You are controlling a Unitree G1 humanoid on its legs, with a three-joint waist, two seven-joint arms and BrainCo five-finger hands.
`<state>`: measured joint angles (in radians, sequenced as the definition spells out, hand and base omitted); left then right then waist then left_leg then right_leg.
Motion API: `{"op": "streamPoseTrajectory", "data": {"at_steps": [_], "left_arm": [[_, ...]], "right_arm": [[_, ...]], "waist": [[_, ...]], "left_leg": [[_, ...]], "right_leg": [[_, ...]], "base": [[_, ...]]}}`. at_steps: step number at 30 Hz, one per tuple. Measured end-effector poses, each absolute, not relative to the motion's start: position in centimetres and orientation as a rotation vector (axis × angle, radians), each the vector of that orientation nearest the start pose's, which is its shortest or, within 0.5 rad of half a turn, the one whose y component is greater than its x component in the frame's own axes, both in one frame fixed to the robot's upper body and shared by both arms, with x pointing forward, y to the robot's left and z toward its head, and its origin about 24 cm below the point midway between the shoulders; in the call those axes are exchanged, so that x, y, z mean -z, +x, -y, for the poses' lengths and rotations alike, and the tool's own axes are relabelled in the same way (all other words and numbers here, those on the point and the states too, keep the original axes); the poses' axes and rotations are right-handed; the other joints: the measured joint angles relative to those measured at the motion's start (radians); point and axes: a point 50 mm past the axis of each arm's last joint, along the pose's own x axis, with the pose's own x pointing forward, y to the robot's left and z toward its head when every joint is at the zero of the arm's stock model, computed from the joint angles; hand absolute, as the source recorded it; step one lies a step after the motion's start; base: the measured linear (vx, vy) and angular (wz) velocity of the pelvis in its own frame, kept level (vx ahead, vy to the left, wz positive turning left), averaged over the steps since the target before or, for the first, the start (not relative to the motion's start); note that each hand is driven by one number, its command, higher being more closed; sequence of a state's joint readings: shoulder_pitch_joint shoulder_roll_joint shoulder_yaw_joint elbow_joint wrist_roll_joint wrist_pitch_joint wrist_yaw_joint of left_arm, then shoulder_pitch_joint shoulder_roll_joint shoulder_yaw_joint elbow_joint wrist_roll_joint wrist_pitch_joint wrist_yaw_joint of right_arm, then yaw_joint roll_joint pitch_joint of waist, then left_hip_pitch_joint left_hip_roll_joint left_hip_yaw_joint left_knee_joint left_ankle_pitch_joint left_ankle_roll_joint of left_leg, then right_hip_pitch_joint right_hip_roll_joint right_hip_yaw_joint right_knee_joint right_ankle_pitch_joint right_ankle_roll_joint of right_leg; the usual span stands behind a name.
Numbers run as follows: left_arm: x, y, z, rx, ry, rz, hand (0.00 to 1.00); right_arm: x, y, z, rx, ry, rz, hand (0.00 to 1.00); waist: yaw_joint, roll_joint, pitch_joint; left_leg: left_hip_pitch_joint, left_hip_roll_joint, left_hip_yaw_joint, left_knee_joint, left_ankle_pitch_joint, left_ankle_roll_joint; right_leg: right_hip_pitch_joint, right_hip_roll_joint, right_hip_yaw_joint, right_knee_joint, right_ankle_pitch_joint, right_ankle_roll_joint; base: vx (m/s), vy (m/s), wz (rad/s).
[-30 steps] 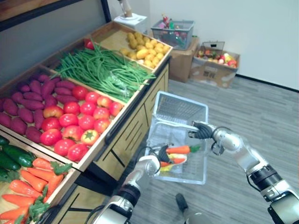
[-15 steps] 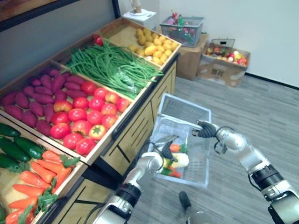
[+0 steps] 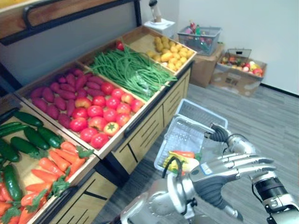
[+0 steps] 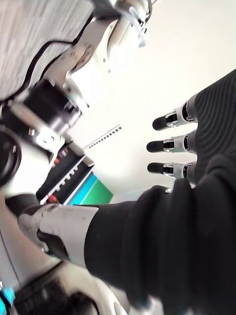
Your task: Pick vegetable in the basket
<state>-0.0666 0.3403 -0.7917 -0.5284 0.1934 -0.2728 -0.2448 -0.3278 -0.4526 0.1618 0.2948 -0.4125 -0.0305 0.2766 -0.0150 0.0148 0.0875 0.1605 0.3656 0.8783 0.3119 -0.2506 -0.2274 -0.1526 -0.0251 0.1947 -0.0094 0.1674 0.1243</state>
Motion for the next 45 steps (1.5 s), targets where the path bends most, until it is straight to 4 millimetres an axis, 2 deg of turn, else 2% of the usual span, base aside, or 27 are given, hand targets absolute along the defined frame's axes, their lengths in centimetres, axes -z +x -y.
{"op": "streamPoseTrajectory", "data": {"at_steps": [3, 5, 6, 7, 10, 12, 13, 15, 18, 21, 22, 24, 26, 27, 29, 31, 33, 37, 39, 40, 42, 45], "left_arm": [[-14.0, 14.4, -3.7, 1.169, 0.185, 0.651, 0.00], [-14.4, 15.0, -5.6, 1.160, 0.078, 0.588, 0.00], [-14.9, 15.7, -7.2, 1.113, 0.036, 0.570, 0.00], [-15.1, 16.0, -7.9, 1.085, 0.021, 0.564, 0.00], [-15.6, 17.4, -12.3, 0.859, -0.028, 0.538, 0.00], [-14.9, 18.0, -15.4, 0.696, -0.016, 0.486, 0.00], [-14.6, 18.1, -16.2, 0.652, -0.006, 0.470, 0.00], [-13.7, 18.4, -19.0, 0.502, -0.017, 0.424, 0.00], [-12.8, 18.4, -21.2, 0.300, -0.074, 0.432, 0.00], [-11.5, 17.9, -22.6, 0.111, -0.161, 0.431, 0.00], [-10.8, 17.5, -23.3, -0.003, -0.182, 0.424, 0.00], [-9.9, 16.7, -25.0, -0.198, -0.143, 0.402, 0.00], [-8.4, 14.9, -28.3, -0.524, -0.003, 0.329, 0.00], [-8.0, 14.3, -29.1, -0.595, 0.033, 0.303, 0.00], [-6.6, 12.3, -31.4, -0.827, 0.217, 0.173, 0.00], [-5.3, 11.6, -32.3, -0.935, 0.345, 0.064, 0.00], [-2.3, 10.4, -33.1, -1.016, 0.455, -0.137, 0.00], [3.5, 8.1, -32.9, -1.022, 0.444, -0.455, 0.00], [8.1, 5.1, -32.0, -1.010, 0.381, -0.727, 0.00], [9.3, 4.3, -31.6, -0.998, 0.360, -0.806, 0.00], [12.7, 1.1, -29.6, -0.912, 0.328, -1.074, 0.00], [14.4, -1.3, -27.6, -0.776, 0.323, -1.253, 0.00]], "right_arm": [[-5.6, 31.1, 20.2, -0.332, -0.892, -0.111, 1.00], [-4.5, 30.8, 21.8, -0.269, -0.871, -0.162, 1.00], [-3.2, 30.1, 23.3, -0.220, -0.851, -0.222, 1.00], [-2.5, 29.6, 23.9, -0.200, -0.842, -0.255, 1.00], [0.9, 26.7, 27.7, -0.073, -0.785, -0.429, 1.00], [3.4, 23.9, 30.5, 0.033, -0.729, -0.575, 1.00], [4.0, 23.1, 31.1, 0.062, -0.714, -0.613, 1.00], [6.1, 20.3, 32.8, 0.145, -0.661, -0.745, 1.00], [7.7, 17.8, 33.9, 0.203, -0.607, -0.854, 1.00], [8.5, 15.9, 34.6, 0.264, -0.557, -0.911, 1.00], [8.8, 14.9, 35.0, 0.310, -0.533, -0.935, 1.00], [9.6, 13.3, 35.1, 0.360, -0.490, -0.973, 1.00], [10.6, 11.7, 34.4, 0.406, -0.446, -1.009, 1.00], [10.7, 11.4, 34.4, 0.426, -0.431, -1.011, 1.00], [11.6, 9.5, 33.7, 0.453, -0.390, -1.051, 1.00], [12.4, 8.8, 32.6, 0.471, -0.364, -1.065, 1.00], [13.2, 8.2, 31.0, 0.473, -0.334, -1.084, 1.00], [13.9, 8.3, 29.1, 0.480, -0.275, -1.064, 1.00], [14.1, 8.4, 28.2, 0.484, -0.247, -1.059, 1.00], [14.2, 8.4, 28.0, 0.483, -0.241, -1.060, 1.00], [14.5, 8.8, 26.9, 0.464, -0.215, -1.056, 1.00], [14.8, 9.0, 26.1, 0.444, -0.200, -1.057, 1.00]], "waist": [[0.010, 0.015, -0.020], [0.025, 0.018, -0.027], [0.034, 0.010, -0.038], [0.038, 0.008, -0.044], [0.046, -0.013, -0.060], [0.047, -0.028, -0.067], [0.048, -0.032, -0.068], [0.059, -0.042, -0.073], [0.079, -0.046, -0.074], [0.089, -0.051, -0.080], [0.098, -0.051, -0.087], [0.104, -0.054, -0.095], [0.107, -0.060, -0.100], [0.108, -0.062, -0.101], [0.110, -0.075, -0.118], [0.112, -0.087, -0.121], [0.115, -0.103, -0.131], [0.105, -0.108, -0.137], [0.096, -0.102, -0.141], [0.094, -0.101, -0.141], [0.073, -0.100, -0.141], [0.067, -0.098, -0.140]], "left_leg": [[-0.024, 0.008, -0.029, 0.002, 0.011, 0.006], [-0.055, 0.005, -0.071, 0.001, 0.023, 0.016], [-0.082, -0.006, -0.112, -0.014, 0.039, 0.027], [-0.093, -0.012, -0.131, -0.023, 0.047, 0.032], [-0.151, -0.068, -0.254, -0.103, 0.104, 0.053], [-0.182, -0.112, -0.351, -0.171, 0.152, 0.069], [-0.190, -0.123, -0.377, -0.188, 0.165, 0.072], [-0.212, -0.157, -0.459, -0.244, 0.216, 0.084], [-0.231, -0.178, -0.532, -0.294, 0.261, 0.094], [-0.232, -0.193, -0.578, -0.331, 0.287, 0.094], [-0.239, -0.199, -0.603, -0.352, 0.301, 0.100], [-0.245, -0.206, -0.637, -0.387, 0.329, 0.100], [-0.250, -0.210, -0.674, -0.412, 0.352, 0.099], [-0.250, -0.211, -0.679, -0.413, 0.352, 0.100], [-0.263, -0.215, -0.710, -0.413, 0.358, 0.105], [-0.264, -0.216, -0.726, -0.413, 0.361, 0.104], [-0.269, -0.217, -0.728, -0.414, 0.363, 0.104], [-0.273, -0.224, -0.730, -0.414, 0.363, 0.104], [-0.271, -0.229, -0.726, -0.414, 0.362, 0.105], [-0.270, -0.230, -0.725, -0.414, 0.361, 0.106], [-0.268, -0.234, -0.724, -0.414, 0.358, 0.109], [-0.254, -0.235, -0.703, -0.414, 0.350, 0.108]], "right_leg": [[-0.002, -0.011, -0.046, 0.011, -0.012, -0.006], [-0.002, -0.026, -0.087, 0.010, -0.013, -0.007], [-0.002, -0.042, -0.128, 0.006, -0.013, -0.007], [-0.001, -0.050, -0.147, 0.004, -0.013, -0.007], [0.009, -0.097, -0.256, -0.012, -0.012, -0.007], [0.042, -0.125, -0.345, -0.049, -0.013, -0.007], [0.051, -0.131, -0.368, -0.058, -0.013, -0.007], [0.066, -0.147, -0.445, -0.073, -0.013, -0.007], [0.082, -0.156, -0.515, -0.080, -0.013, -0.007], [0.096, -0.163, -0.554, -0.079, -0.028, 0.001], [0.096, -0.166, -0.576, -0.077, -0.032, 0.002], [0.095, -0.167, -0.607, -0.075, -0.037, 0.000], [0.103, -0.167, -0.641, -0.074, -0.048, 0.005], [0.106, -0.169, -0.649, -0.075, -0.048, 0.005], [0.119, -0.171, -0.684, -0.076, -0.056, 0.003], [0.124, -0.170, -0.698, -0.078, -0.057, 0.001], [0.123, -0.171, -0.706, -0.081, -0.058, 0.000], [0.123, -0.176, -0.710, -0.084, -0.058, -0.001], [0.124, -0.180, -0.707, -0.092, -0.058, -0.001], [0.124, -0.181, -0.705, -0.094, -0.058, -0.001], [0.124, -0.184, -0.698, -0.094, -0.058, -0.001], [0.123, -0.185, -0.674, -0.092, -0.058, -0.001]], "base": [[-0.03, -0.027, 0.42], [-0.02, -0.014, 0.65], [-0.01, -0.012, 0.76], [-0.01, -0.014, 0.86], [0.00, -0.008, 1.09], [0.01, -0.003, 1.28], [0.02, -0.013, 1.26], [0.01, 0.005, 1.07], [-0.02, 0.020, 0.75], [-0.03, 0.017, 0.52], [-0.04, 0.019, 0.55], [-0.03, 0.018, 0.50], [-0.03, 0.017, 0.40], [-0.03, 0.022, 0.35], [-0.01, 0.016, 0.39], [-0.01, 0.007, 0.26], [-0.02, 0.011, 0.09], [0.00, 0.011, 0.04], [0.02, 0.014, -0.05], [0.03, 0.012, -0.09], [0.05, 0.010, -0.05], [0.05, 0.004, -0.20]]}}
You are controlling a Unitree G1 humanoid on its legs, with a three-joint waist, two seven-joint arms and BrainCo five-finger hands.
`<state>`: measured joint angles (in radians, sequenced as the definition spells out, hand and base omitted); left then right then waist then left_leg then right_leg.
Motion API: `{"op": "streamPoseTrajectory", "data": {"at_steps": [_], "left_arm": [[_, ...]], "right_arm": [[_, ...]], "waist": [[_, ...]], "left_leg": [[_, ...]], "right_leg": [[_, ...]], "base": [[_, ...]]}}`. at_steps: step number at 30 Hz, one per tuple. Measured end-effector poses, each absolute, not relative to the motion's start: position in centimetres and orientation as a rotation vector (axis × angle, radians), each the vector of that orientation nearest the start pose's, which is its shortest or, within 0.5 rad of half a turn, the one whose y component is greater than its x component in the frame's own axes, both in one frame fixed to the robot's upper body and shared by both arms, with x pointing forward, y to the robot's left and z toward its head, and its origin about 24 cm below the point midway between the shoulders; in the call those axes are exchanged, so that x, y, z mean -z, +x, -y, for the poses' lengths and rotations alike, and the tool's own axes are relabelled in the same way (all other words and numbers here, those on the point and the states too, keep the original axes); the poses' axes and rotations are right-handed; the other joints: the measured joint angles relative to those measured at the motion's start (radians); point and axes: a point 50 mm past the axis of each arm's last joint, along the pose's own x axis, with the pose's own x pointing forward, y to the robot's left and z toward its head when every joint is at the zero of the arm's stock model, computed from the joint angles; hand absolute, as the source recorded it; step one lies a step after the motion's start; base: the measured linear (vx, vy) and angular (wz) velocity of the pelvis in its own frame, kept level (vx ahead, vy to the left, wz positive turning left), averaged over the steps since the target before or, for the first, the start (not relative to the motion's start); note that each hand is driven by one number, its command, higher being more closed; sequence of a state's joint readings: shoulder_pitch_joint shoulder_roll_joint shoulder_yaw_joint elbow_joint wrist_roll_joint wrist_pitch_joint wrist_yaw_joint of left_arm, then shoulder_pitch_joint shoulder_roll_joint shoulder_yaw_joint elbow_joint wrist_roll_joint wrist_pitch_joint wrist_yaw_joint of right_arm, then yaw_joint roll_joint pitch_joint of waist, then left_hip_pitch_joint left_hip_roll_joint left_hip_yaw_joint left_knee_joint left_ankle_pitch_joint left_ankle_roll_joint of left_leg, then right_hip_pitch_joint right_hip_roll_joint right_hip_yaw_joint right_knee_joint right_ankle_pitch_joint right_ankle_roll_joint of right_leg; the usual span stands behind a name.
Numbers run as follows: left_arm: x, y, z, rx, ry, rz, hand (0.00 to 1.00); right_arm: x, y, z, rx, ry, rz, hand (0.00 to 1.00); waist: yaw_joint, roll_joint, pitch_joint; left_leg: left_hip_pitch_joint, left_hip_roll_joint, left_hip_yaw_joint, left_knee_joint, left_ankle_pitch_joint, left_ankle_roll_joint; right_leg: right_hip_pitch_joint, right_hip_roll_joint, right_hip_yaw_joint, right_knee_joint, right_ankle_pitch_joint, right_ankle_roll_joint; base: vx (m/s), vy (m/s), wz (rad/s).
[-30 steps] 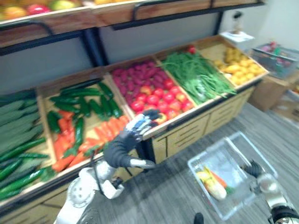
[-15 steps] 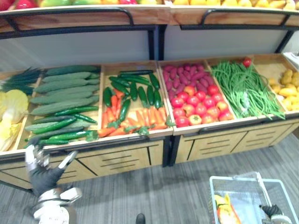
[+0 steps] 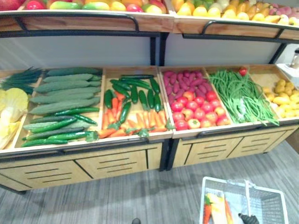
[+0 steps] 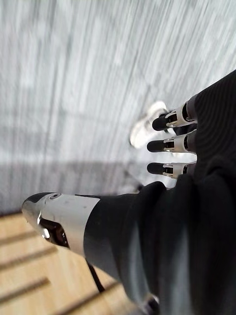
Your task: Pick vegetable in the basket
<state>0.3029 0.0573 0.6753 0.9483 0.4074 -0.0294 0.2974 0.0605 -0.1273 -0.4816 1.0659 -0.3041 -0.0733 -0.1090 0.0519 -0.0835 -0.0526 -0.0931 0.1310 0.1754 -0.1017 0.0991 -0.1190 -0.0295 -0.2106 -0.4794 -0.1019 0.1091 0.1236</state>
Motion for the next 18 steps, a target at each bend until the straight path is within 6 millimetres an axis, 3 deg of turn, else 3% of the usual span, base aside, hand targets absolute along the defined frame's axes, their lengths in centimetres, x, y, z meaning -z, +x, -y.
{"op": "streamPoseTrajectory", "data": {"at_steps": [3, 7, 15, 18], "left_arm": [[15.5, -2.8, -25.9, -0.628, 0.300, -1.373, 0.00], [16.4, -1.0, -23.2, -0.434, 0.294, -1.358, 0.00], [16.3, 0.4, -23.5, -0.302, 0.417, -1.326, 0.00], [16.1, 1.2, -24.3, -0.245, 0.496, -1.300, 0.00]], "right_arm": [[14.9, 9.3, 25.4, 0.408, -0.204, -1.052, 1.00], [15.2, 8.9, 24.6, 0.386, -0.194, -1.054, 1.00], [15.8, 7.1, 24.3, 0.444, -0.125, -1.108, 1.00], [15.7, 6.9, 24.5, 0.508, -0.077, -1.096, 1.00]], "waist": [[-0.005, 0.005, -0.001], [-0.026, 0.016, 0.005], [-0.041, 0.013, 0.009], [-0.058, -0.014, 0.036]], "left_leg": [[0.026, 0.001, 0.032, 0.000, -0.012, -0.003], [0.061, -0.001, 0.065, 0.000, -0.027, -0.008], [0.161, -0.003, 0.101, 0.008, -0.068, -0.011], [0.163, -0.008, 0.156, 0.126, -0.154, 0.001]], "right_leg": [[0.000, 0.000, 0.039, 0.003, 0.000, 0.000], [0.002, -0.006, 0.077, 0.018, -0.009, 0.005], [0.040, -0.024, 0.118, 0.110, -0.065, 0.002], [0.004, -0.065, 0.183, 0.202, -0.088, 0.000]], "base": [[0.07, -0.004, -0.32], [0.06, -0.001, -0.23], [0.06, 0.013, -0.13], [0.02, 0.076, -0.50]]}}
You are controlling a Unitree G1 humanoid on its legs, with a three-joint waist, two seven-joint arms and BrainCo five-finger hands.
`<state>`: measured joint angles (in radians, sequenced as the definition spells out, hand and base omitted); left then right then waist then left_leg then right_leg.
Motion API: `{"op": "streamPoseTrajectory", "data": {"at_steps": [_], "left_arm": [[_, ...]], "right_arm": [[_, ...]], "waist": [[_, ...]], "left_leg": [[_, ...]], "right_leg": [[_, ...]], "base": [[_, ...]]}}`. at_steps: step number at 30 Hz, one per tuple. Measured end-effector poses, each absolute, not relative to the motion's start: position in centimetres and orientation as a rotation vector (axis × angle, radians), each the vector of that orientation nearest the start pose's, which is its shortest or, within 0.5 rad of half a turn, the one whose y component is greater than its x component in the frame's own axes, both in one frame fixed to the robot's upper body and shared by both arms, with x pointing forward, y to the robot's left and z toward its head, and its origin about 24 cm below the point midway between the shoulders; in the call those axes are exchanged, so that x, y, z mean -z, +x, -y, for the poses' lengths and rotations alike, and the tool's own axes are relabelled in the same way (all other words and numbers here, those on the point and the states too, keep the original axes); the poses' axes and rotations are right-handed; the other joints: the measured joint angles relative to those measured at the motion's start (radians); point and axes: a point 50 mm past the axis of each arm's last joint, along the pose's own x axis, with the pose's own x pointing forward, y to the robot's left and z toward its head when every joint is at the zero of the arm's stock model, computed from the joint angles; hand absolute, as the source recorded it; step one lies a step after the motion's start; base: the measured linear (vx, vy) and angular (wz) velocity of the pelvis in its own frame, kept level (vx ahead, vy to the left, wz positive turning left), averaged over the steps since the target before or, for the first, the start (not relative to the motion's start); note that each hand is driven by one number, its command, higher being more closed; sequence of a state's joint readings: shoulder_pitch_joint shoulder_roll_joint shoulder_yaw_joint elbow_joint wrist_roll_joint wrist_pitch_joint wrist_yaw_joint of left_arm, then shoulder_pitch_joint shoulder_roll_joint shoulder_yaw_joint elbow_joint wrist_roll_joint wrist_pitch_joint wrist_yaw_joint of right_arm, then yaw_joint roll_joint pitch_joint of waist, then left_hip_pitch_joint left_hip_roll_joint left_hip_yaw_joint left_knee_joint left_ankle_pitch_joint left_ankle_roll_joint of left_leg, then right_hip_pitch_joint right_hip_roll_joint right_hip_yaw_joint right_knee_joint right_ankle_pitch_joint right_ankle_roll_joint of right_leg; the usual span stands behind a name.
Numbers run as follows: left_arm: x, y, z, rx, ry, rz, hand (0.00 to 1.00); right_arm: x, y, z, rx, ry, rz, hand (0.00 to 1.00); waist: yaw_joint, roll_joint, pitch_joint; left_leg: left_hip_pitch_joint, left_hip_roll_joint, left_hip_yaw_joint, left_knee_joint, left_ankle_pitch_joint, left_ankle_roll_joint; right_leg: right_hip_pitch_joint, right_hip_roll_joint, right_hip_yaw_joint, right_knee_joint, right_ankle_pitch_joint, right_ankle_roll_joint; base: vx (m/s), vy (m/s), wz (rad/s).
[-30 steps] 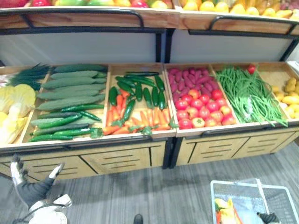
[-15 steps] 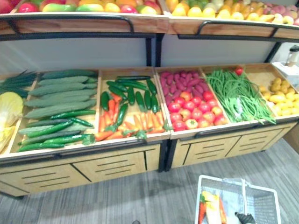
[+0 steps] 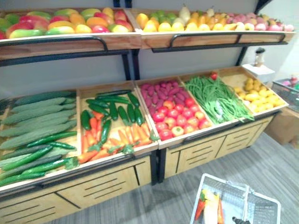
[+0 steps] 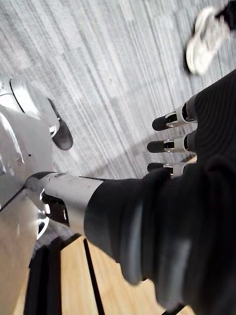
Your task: Pick vegetable in the basket
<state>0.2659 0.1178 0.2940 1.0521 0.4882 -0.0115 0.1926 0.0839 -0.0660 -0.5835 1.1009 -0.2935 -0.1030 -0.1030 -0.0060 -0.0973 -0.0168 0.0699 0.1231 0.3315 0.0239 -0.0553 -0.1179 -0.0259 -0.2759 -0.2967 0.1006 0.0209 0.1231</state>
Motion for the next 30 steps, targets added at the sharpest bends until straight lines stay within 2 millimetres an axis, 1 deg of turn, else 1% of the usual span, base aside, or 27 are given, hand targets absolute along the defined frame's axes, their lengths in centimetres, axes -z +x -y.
{"op": "streamPoseTrajectory", "data": {"at_steps": [1, 2, 3, 4, 5, 6, 7, 8, 9, 10, 11, 12, 13, 14, 15, 16, 17, 18, 20, 21, 23, 24, 26, 27, 28, 29, 30], "left_arm": [[16.1, 1.5, -24.4, -0.231, 0.512, -1.292, 0.00], [15.9, 2.0, -24.5, -0.210, 0.546, -1.272, 0.00], [15.8, 2.3, -24.6, -0.188, 0.585, -1.255, 0.00], [15.8, 2.4, -24.5, -0.167, 0.611, -1.247, 0.00], [15.9, 2.5, -23.7, -0.116, 0.640, -1.228, 0.00], [15.9, 2.8, -23.6, -0.100, 0.657, -1.214, 0.00], [15.8, 3.6, -23.4, -0.076, 0.678, -1.181, 0.00], [15.6, 4.3, -23.3, -0.068, 0.688, -1.152, 0.00], [15.6, 4.5, -23.4, -0.070, 0.690, -1.149, 0.00], [15.6, 4.4, -23.5, -0.069, 0.691, -1.155, 0.00], [15.6, 4.4, -23.5, -0.063, 0.691, -1.158, 0.00], [15.6, 4.5, -23.4, -0.061, 0.690, -1.158, 0.00], [15.6, 4.7, -23.4, -0.057, 0.684, -1.160, 0.00], [15.6, 4.8, -23.4, -0.055, 0.681, -1.159, 0.00], [15.6, 5.1, -23.4, -0.058, 0.677, -1.153, 0.00], [15.6, 5.3, -23.4, -0.058, 0.676, -1.149, 0.00], [15.6, 5.4, -23.3, -0.055, 0.673, -1.147, 0.00], [15.7, 5.4, -23.1, -0.051, 0.668, -1.149, 0.00], [15.9, 5.1, -22.6, -0.041, 0.654, -1.163, 0.00], [16.1, 4.8, -22.4, -0.034, 0.648, -1.181, 0.00], [16.3, 4.6, -22.0, -0.030, 0.641, -1.190, 0.00], [16.3, 4.3, -22.0, -0.039, 0.645, -1.201, 0.00], [16.3, 4.2, -22.2, -0.052, 0.646, -1.205, 0.00], [16.3, 4.5, -22.0, -0.071, 0.630, -1.198, 0.00], [16.2, 4.3, -22.6, -0.117, 0.616, -1.212, 0.00], [16.0, 4.0, -23.9, -0.205, 0.602, -1.222, 0.00], [15.9, 4.3, -23.9, -0.211, 0.591, -1.212, 0.00]], "right_arm": [[15.6, 7.0, 24.6, 0.516, -0.077, -1.089, 1.00], [15.4, 7.4, 24.9, 0.542, -0.060, -1.059, 1.00], [15.1, 7.9, 25.0, 0.555, -0.057, -1.031, 1.00], [15.0, 8.1, 25.1, 0.564, -0.055, -1.020, 1.00], [14.7, 8.9, 25.2, 0.563, -0.068, -0.991, 1.00], [14.5, 9.5, 25.2, 0.553, -0.078, -0.972, 1.00], [14.3, 10.1, 25.2, 0.553, -0.077, -0.949, 1.00], [14.3, 10.0, 25.4, 0.580, -0.054, -0.951, 1.00], [14.3, 9.8, 25.5, 0.579, -0.056, -0.956, 1.00], [14.4, 9.7, 25.5, 0.576, -0.058, -0.961, 1.00], [14.4, 9.8, 25.5, 0.568, -0.063, -0.969, 1.00], [14.6, 9.8, 25.6, 0.561, -0.064, -0.992, 1.00], [14.8, 9.9, 25.5, 0.554, -0.059, -1.008, 1.00], [14.8, 10.0, 25.4, 0.551, -0.057, -1.013, 1.00], [14.9, 10.0, 25.4, 0.548, -0.052, -1.029, 1.00], [14.9, 10.0, 25.4, 0.549, -0.052, -1.034, 1.00], [14.9, 10.1, 25.5, 0.549, -0.053, -1.036, 1.00], [14.8, 10.1, 25.8, 0.554, -0.061, -1.038, 1.00], [14.7, 9.8, 26.5, 0.564, -0.078, -1.047, 1.00], [14.7, 9.0, 27.2, 0.577, -0.093, -1.064, 1.00], [14.8, 8.4, 27.4, 0.590, -0.097, -1.079, 1.00], [14.9, 7.7, 27.5, 0.599, -0.098, -1.093, 1.00], [14.8, 7.6, 27.6, 0.598, -0.111, -1.093, 1.00], [14.7, 7.9, 27.8, 0.602, -0.114, -1.082, 1.00], [14.7, 8.7, 27.3, 0.584, -0.112, -1.058, 1.00], [14.6, 9.5, 26.8, 0.538, -0.140, -1.036, 1.00], [14.4, 9.5, 27.2, 0.538, -0.159, -1.031, 1.00]], "waist": [[-0.001, -0.006, 0.009], [-0.007, -0.017, 0.031], [-0.020, -0.019, 0.050], [-0.020, -0.012, 0.059], [-0.015, 0.036, 0.069], [-0.016, 0.054, 0.079], [-0.022, 0.059, 0.102], [-0.021, 0.056, 0.120], [-0.020, 0.054, 0.126], [-0.018, 0.055, 0.126], [-0.017, 0.055, 0.125], [-0.013, 0.055, 0.125], [-0.010, 0.057, 0.123], [-0.010, 0.058, 0.122], [-0.013, 0.061, 0.117], [-0.012, 0.058, 0.113], [-0.012, 0.076, 0.117], [-0.013, 0.090, 0.115], [-0.017, 0.105, 0.109], [-0.021, 0.135, 0.094], [-0.024, 0.144, 0.088], [-0.024, 0.147, 0.085], [-0.025, 0.149, 0.084], [-0.023, 0.166, 0.089], [-0.017, 0.147, 0.092], [-0.015, 0.123, 0.106], [-0.017, 0.123, 0.105]], "left_leg": [[0.000, -0.004, 0.020, 0.022, -0.016, 0.006], [0.000, -0.013, 0.067, 0.070, -0.049, 0.018], [-0.012, -0.006, 0.117, 0.122, -0.087, 0.031], [-0.016, 0.003, 0.150, 0.144, -0.103, 0.039], [-0.015, 0.050, 0.230, 0.151, -0.112, 0.065], [-0.015, 0.071, 0.274, 0.155, -0.113, 0.077], [-0.012, 0.085, 0.330, 0.153, -0.110, 0.089], [0.002, 0.097, 0.375, 0.151, -0.111, 0.093], [0.006, 0.102, 0.406, 0.148, -0.109, 0.097], [0.020, 0.102, 0.455, 0.131, -0.105, 0.098], [0.025, 0.101, 0.505, 0.125, -0.106, 0.097], [0.025, 0.098, 0.542, 0.120, -0.105, 0.095], [0.017, 0.096, 0.590, 0.123, -0.099, 0.103], [0.007, 0.097, 0.609, 0.128, -0.098, 0.105], [-0.023, 0.114, 0.661, 0.162, -0.097, 0.106], [-0.034, 0.125, 0.681, 0.178, -0.097, 0.105], [-0.049, 0.156, 0.712, 0.214, -0.093, 0.099], [-0.055, 0.173, 0.734, 0.233, -0.092, 0.098], [-0.056, 0.193, 0.770, 0.243, -0.081, 0.088], [-0.046, 0.212, 0.789, 0.242, -0.063, 0.082], [-0.028, 0.223, 0.792, 0.235, -0.041, 0.085], [-0.005, 0.230, 0.805, 0.223, -0.006, 0.088], [0.023, 0.252, 0.813, 0.239, 0.012, 0.087], [0.034, 0.297, 0.804, 0.286, 0.033, 0.090], [0.027, 0.348, 0.760, 0.385, 0.032, 0.089], [-0.043, 0.370, 0.580, 0.525, -0.001, 0.057], [-0.086, 0.319, 0.456, 0.521, -0.056, 0.019]], "right_leg": [[-0.012, -0.007, 0.025, 0.012, 0.001, 0.001], [-0.042, -0.014, 0.076, 0.039, 0.005, 0.002], [-0.066, -0.015, 0.110, 0.054, 0.032, -0.033], [-0.084, -0.004, 0.116, 0.051, 0.070, -0.071], [-0.109, 0.040, 0.103, -0.008, 0.179, -0.134], [-0.121, 0.046, 0.054, 0.013, 0.185, -0.154], [-0.156, 0.019, -0.110, 0.249, 0.060, -0.209], [-0.156, -0.010, -0.199, 0.417, -0.026, -0.201], [-0.138, -0.022, -0.235, 0.476, -0.048, -0.205], [-0.092, -0.051, -0.300, 0.555, -0.077, -0.197], [-0.049, -0.081, -0.336, 0.598, -0.099, -0.182], [-0.017, -0.105, -0.359, 0.603, -0.100, -0.183], [0.018, -0.134, -0.384, 0.588, -0.098, -0.181], [0.033, -0.145, -0.390, 0.568, -0.092, -0.173], [0.057, -0.153, -0.392, 0.480, -0.071, -0.138], [0.056, -0.145, -0.389, 0.433, -0.078, -0.106], [0.055, -0.107, -0.387, 0.351, -0.106, -0.057], [0.056, -0.080, -0.376, 0.295, -0.123, -0.030], [0.059, -0.032, -0.356, 0.201, -0.142, -0.002], [0.067, 0.000, -0.353, 0.157, -0.143, 0.000], [0.076, 0.015, -0.352, 0.148, -0.143, 0.000], [0.094, 0.028, -0.351, 0.149, -0.143, -0.001], [0.099, 0.036, -0.350, 0.173, -0.146, -0.005], [0.035, 0.022, -0.322, 0.284, -0.206, -0.018], [0.033, 0.052, -0.289, 0.158, -0.201, -0.023], [0.066, 0.068, -0.272, 0.065, -0.169, -0.031], [0.068, 0.054, -0.250, 0.064, -0.167, -0.034]], "base": [[-0.04, 0.112, -0.92], [-0.07, 0.119, -1.10], [-0.12, 0.124, -1.22], [-0.23, 0.181, -1.65], [-0.23, 0.138, -1.54], [-0.28, 0.175, -1.77], [-0.23, 0.166, -1.37], [-0.21, 0.187, -1.23], [-0.17, 0.167, -1.21], [-0.12, 0.089, -1.23], [-0.12, 0.073, -1.41], [-0.07, 0.008, -1.42], [-0.05, -0.029, -1.19], [-0.02, -0.116, -1.35], [0.00, -0.142, -1.08], [0.01, -0.232, -1.27], [0.03, -0.278, -1.04], [0.04, -0.296, -1.02], [0.06, -0.313, -0.96], [0.06, -0.294, -0.79], [0.04, -0.219, -0.37], [0.03, -0.214, -0.24], [0.04, -0.199, -0.27], [0.01, -0.287, -0.58], [-0.06, -0.377, -0.82], [-0.04, -0.290, -0.71], [0.04, -0.063, -0.66]]}}
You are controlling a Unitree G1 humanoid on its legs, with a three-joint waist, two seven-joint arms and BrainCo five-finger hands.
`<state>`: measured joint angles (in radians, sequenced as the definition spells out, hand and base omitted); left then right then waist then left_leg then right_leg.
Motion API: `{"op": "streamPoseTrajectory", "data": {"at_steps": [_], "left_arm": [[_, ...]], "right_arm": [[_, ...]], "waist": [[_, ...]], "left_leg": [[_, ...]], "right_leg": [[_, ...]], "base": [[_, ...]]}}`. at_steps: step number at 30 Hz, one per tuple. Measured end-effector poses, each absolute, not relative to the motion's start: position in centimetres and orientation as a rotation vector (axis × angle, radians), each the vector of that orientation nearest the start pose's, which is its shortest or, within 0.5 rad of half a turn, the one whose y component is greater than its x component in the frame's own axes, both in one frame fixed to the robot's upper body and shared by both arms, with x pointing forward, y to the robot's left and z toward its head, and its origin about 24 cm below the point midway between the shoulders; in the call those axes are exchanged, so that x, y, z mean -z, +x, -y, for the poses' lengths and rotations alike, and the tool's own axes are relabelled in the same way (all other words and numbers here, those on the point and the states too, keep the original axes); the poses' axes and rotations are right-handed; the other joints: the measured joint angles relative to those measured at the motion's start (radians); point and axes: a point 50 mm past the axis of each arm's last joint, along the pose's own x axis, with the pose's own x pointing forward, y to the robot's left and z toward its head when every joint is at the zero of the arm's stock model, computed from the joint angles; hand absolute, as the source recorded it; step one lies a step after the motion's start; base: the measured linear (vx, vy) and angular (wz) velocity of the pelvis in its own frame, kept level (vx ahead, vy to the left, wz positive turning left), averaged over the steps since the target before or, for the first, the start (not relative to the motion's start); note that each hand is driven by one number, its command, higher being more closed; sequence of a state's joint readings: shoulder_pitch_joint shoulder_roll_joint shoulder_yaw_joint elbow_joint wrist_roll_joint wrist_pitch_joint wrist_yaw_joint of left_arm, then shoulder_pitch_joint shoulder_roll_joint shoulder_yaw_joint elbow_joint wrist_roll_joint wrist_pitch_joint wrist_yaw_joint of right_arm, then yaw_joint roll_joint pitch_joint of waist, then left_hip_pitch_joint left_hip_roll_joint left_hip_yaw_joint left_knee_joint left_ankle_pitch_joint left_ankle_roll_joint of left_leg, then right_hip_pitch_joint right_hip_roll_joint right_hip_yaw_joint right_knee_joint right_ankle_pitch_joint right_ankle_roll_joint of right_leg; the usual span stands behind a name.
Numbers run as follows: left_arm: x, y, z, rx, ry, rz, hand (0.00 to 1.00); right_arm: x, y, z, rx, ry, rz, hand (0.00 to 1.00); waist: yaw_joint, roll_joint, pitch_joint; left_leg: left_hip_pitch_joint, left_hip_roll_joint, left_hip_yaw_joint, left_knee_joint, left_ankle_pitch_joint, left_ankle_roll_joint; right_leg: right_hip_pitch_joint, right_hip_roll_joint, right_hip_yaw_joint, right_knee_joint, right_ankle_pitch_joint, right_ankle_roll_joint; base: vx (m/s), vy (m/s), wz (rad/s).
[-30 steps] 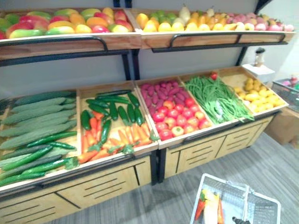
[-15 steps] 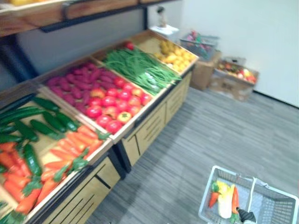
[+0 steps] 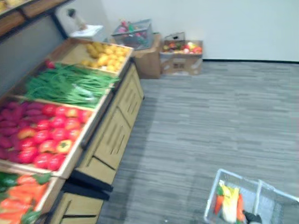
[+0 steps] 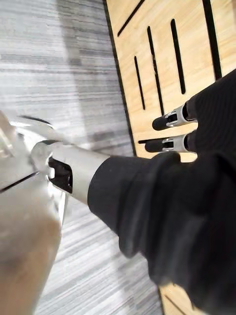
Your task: Pick vegetable in the basket
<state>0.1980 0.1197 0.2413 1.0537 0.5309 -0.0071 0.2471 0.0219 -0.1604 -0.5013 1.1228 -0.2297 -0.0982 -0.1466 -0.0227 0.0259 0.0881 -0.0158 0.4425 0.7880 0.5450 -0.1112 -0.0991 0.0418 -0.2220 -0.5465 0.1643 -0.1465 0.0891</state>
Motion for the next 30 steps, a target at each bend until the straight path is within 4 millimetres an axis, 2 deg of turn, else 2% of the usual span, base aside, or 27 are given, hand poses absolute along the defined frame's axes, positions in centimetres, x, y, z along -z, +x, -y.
{"op": "streamPoseTrajectory", "data": {"at_steps": [1, 2, 3, 4, 5, 6, 7, 9, 11, 14, 15, 19, 22, 23, 26, 27, 30], "left_arm": [[16.0, 4.9, -23.2, -0.215, 0.549, -1.185, 0.00], [16.1, 5.0, -22.0, -0.234, 0.499, -1.171, 0.00], [16.2, 5.0, -21.8, -0.246, 0.482, -1.171, 0.00], [16.2, 4.8, -21.9, -0.255, 0.471, -1.171, 0.00], [16.3, 4.5, -21.5, -0.258, 0.452, -1.182, 0.00], [16.3, 4.4, -21.7, -0.263, 0.448, -1.187, 0.00], [16.0, 4.9, -22.6, -0.264, 0.479, -1.163, 0.00], [15.8, 5.4, -23.1, -0.263, 0.490, -1.146, 0.00], [15.8, 5.6, -23.1, -0.255, 0.487, -1.144, 0.00], [16.0, 5.2, -22.9, -0.239, 0.486, -1.162, 0.00], [16.2, 4.7, -22.7, -0.222, 0.486, -1.187, 0.00], [16.3, 4.6, -22.3, -0.174, 0.516, -1.186, 0.00], [16.1, 4.7, -22.9, -0.155, 0.556, -1.180, 0.00], [16.1, 4.6, -23.2, -0.157, 0.562, -1.184, 0.00], [16.1, 4.3, -23.4, -0.161, 0.569, -1.194, 0.00], [16.0, 4.1, -23.7, -0.165, 0.574, -1.202, 0.00], [16.0, 4.1, -23.8, -0.168, 0.578, -1.202, 0.00]], "right_arm": [[14.2, 9.7, 27.8, 0.539, -0.177, -1.026, 1.00], [14.2, 10.3, 27.7, 0.514, -0.190, -1.027, 1.00], [14.3, 10.2, 27.4, 0.503, -0.193, -1.032, 1.00], [14.5, 10.2, 27.0, 0.488, -0.181, -1.038, 1.00], [14.7, 10.3, 26.3, 0.471, -0.161, -1.040, 1.00], [14.9, 10.2, 25.8, 0.461, -0.146, -1.046, 1.00], [15.3, 9.9, 24.4, 0.442, -0.110, -1.059, 1.00], [15.5, 9.8, 24.0, 0.445, -0.094, -1.062, 1.00], [15.3, 10.3, 24.1, 0.453, -0.087, -1.047, 1.00], [15.3, 10.6, 23.9, 0.447, -0.086, -1.042, 1.00], [15.3, 10.7, 23.7, 0.430, -0.097, -1.039, 1.00], [15.2, 11.1, 23.4, 0.398, -0.120, -1.027, 1.00], [15.0, 11.9, 22.6, 0.362, -0.130, -0.991, 1.00], [15.1, 12.0, 22.1, 0.343, -0.131, -0.987, 1.00], [15.4, 11.7, 21.1, 0.315, -0.124, -1.001, 1.00], [15.5, 11.6, 20.5, 0.296, -0.120, -1.008, 1.00], [15.7, 11.3, 20.0, 0.286, -0.114, -1.020, 1.00]], "waist": [[0.006, -0.023, 0.007], [0.023, -0.035, 0.015], [0.029, -0.035, 0.015], [0.033, -0.028, 0.016], [0.031, -0.010, 0.018], [0.034, -0.020, 0.019], [0.023, -0.052, 0.024], [0.021, -0.080, 0.030], [0.024, -0.080, 0.035], [0.029, -0.065, 0.040], [0.028, -0.065, 0.041], [0.029, -0.053, 0.041], [0.028, -0.062, 0.044], [0.027, -0.077, 0.043], [0.030, -0.097, 0.035], [0.034, -0.111, 0.026], [0.044, -0.115, 0.023]], "left_leg": [[-0.042, -0.155, -0.215, -0.074, -0.062, -0.013], [-0.063, -0.283, -0.363, -0.159, -0.089, -0.009], [-0.072, -0.321, -0.421, -0.204, -0.088, -0.009], [-0.081, -0.354, -0.508, -0.307, -0.058, -0.006], [-0.089, -0.347, -0.571, -0.395, 0.041, 0.006], [-0.083, -0.347, -0.567, -0.392, 0.020, 0.026], [-0.082, -0.383, -0.573, -0.407, 0.026, 0.021], [-0.091, -0.399, -0.583, -0.406, 0.026, 0.021], [-0.103, -0.409, -0.587, -0.406, 0.026, 0.022], [-0.072, -0.412, -0.595, -0.423, 0.026, 0.022], [-0.048, -0.412, -0.604, -0.452, 0.028, 0.025], [-0.005, -0.393, -0.600, -0.506, 0.033, 0.034], [0.023, -0.387, -0.578, -0.529, 0.034, 0.044], [0.030, -0.388, -0.576, -0.533, 0.034, 0.045], [0.039, -0.392, -0.579, -0.544, 0.038, 0.050], [0.036, -0.394, -0.580, -0.544, 0.039, 0.051], [0.034, -0.407, -0.601, -0.544, 0.045, 0.059]], "right_leg": [[-0.001, -0.045, 0.055, -0.006, 0.003, 0.006], [-0.002, -0.069, 0.113, -0.017, 0.012, 0.021], [0.000, -0.069, 0.131, -0.025, 0.015, 0.026], [0.003, -0.051, 0.166, -0.034, 0.019, 0.032], [0.004, -0.014, 0.196, -0.051, 0.025, 0.043], [0.009, -0.008, 0.214, -0.064, 0.028, 0.052], [0.009, -0.029, 0.220, -0.101, 0.043, 0.066], [0.009, -0.043, 0.222, -0.118, 0.054, 0.074], [0.001, -0.047, 0.225, -0.133, 0.088, 0.077], [0.019, -0.048, 0.228, -0.128, 0.098, 0.078], [0.019, -0.044, 0.229, -0.111, 0.098, 0.078], [-0.033, -0.040, 0.263, 0.000, 0.098, 0.078], [-0.098, -0.049, 0.281, 0.129, 0.107, 0.065], [-0.111, -0.055, 0.275, 0.157, 0.112, 0.058], [-0.107, -0.056, 0.267, 0.152, 0.117, 0.051], [-0.102, -0.053, 0.268, 0.133, 0.117, 0.051], [-0.065, -0.044, 0.270, 0.075, 0.115, 0.050]], "base": [[0.10, 0.117, -0.94], [0.12, 0.144, -1.09], [0.12, 0.132, -1.23], [0.16, 0.171, -1.06], [0.16, 0.179, -1.04], [0.21, 0.178, -0.68], [0.16, 0.137, -0.26], [0.12, 0.111, 0.00], [0.08, 0.099, 0.04], [0.05, 0.017, -0.02], [0.04, -0.021, -0.09], [0.00, 0.003, -0.21], [-0.03, 0.046, -0.27], [-0.02, 0.037, -0.06], [-0.01, 0.011, 0.00], [0.03, 0.004, 0.04], [0.03, 0.000, 0.15]]}}
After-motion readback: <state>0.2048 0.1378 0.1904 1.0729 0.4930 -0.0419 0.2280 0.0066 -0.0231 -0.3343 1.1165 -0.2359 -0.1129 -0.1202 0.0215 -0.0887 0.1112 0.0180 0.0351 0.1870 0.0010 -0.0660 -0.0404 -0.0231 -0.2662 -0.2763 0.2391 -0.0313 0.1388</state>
